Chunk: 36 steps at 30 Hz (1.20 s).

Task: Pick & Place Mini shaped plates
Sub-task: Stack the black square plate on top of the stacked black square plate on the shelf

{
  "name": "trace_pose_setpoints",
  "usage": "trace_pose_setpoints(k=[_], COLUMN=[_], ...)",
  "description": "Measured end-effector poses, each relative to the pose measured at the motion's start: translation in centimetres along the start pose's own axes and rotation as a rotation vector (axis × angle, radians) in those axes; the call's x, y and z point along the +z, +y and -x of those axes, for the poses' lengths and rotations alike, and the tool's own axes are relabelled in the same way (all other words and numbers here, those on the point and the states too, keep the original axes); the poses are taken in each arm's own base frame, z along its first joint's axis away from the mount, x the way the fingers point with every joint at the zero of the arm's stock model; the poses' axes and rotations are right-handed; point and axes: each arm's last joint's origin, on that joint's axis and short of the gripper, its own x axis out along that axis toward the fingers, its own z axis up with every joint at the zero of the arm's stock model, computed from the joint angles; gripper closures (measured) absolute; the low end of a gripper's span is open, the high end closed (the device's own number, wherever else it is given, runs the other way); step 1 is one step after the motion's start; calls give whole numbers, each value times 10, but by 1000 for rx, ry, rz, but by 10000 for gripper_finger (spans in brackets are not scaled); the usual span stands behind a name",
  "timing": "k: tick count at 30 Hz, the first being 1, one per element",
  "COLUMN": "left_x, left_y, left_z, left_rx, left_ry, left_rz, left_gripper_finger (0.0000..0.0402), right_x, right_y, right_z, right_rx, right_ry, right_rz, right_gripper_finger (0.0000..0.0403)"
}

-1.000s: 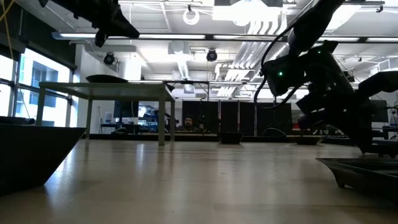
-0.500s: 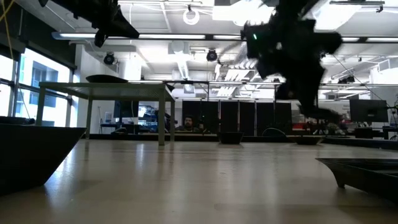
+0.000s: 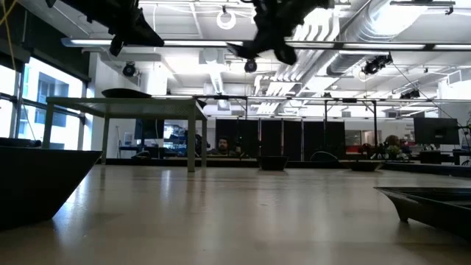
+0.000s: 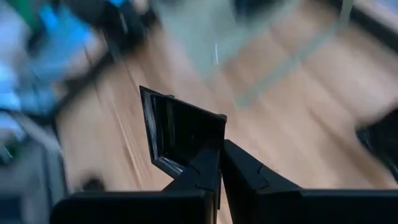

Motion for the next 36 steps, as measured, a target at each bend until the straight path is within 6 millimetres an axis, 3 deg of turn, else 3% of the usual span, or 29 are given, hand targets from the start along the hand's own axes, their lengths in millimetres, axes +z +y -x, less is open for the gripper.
trace_pose_setpoints(k=[3, 7, 13, 17, 21, 31, 36], left_x=[0, 0, 0, 0, 0, 0, 1], left_y=[0, 0, 0, 0, 0, 1, 2], left_z=[0, 0, 0, 0, 0, 0, 0], left_rx=[2, 2, -9, -9, -8, 48, 75], left_ry=[-1, -1, 2, 2, 3, -16, -27], left_rz=[0, 0, 0, 0, 8, 72, 90], left_gripper_finger=[401, 401, 401, 401, 401, 401, 401], right_x=[27, 57, 90, 91, 89, 85, 84], right_y=[-2, -12, -35, -54, -59, -18, -13], right_z=[-8, -32, -64, -76, -80, -96, -99], right_rx=[31, 11, -1, 34, 24, -15, -94], right_ry=[-52, -35, 5, -5, -29, -162, -254], right_rz=[-13, 22, 83, 51, -92, -455, -635], right_gripper_finger=[392, 392, 392, 392, 393, 381, 369])
